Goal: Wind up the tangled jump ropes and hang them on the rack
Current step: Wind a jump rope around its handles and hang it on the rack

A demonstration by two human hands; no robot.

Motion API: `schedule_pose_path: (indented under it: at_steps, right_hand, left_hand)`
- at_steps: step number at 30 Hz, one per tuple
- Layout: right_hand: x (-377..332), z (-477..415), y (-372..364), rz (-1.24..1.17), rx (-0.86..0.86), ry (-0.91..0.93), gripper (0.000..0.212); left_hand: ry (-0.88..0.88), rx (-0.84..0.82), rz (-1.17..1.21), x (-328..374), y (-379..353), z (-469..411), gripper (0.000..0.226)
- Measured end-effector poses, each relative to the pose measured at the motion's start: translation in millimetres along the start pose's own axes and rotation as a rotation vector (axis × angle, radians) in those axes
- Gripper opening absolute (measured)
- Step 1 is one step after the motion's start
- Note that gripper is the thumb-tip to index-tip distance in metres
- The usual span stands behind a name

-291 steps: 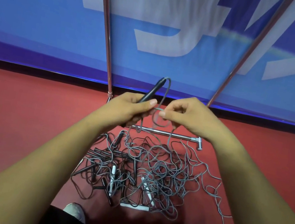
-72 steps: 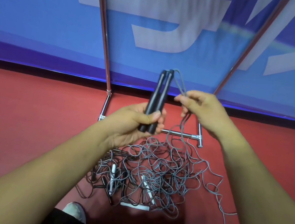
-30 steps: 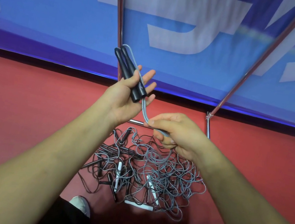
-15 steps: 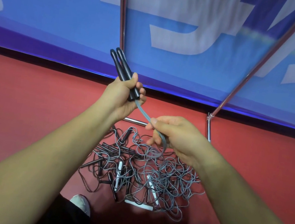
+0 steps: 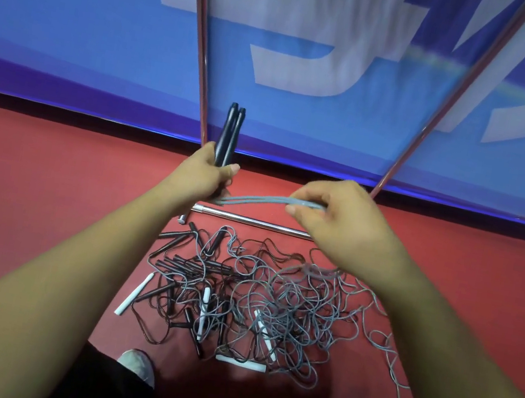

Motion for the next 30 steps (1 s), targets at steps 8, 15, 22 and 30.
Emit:
schedule_pose_path:
  at_steps: [8, 15, 22, 30]
  right_hand:
    - [28.0, -17.0, 44.6, 0.016, 0.110, -0.017, 0.010]
    - [50.1, -21.2, 70.4, -0.022, 0.168, -0.058, 0.020]
    - [52.3, -21.9, 76.4, 0.008, 0.222, -0.020, 0.014]
    - [48.6, -29.7, 62.0, 0.026, 0.170, -0.008, 0.013]
  left_hand:
    - [0.109, -0.460, 0.040, -3.3, -55.9, 29.3, 0.014]
    - [0.093, -0.648, 0.026, 5.6, -72.4, 47.1, 0.015]
    - [0.083, -0.887, -0.173, 9.6, -86.0, 77.2, 0.057]
    - [-0.216, -0.973, -0.631, 12.6, -104.5, 99.0, 0.037]
Point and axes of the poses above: each hand's wrist, its own z-axis away from the middle knuckle, its own y-axis out of the back of the hand, x = y × z, the point moved 10 cm from there along -z, towards the middle knuckle, and after that the axes turned 3 degrees about -y, right-handed, at the moved point
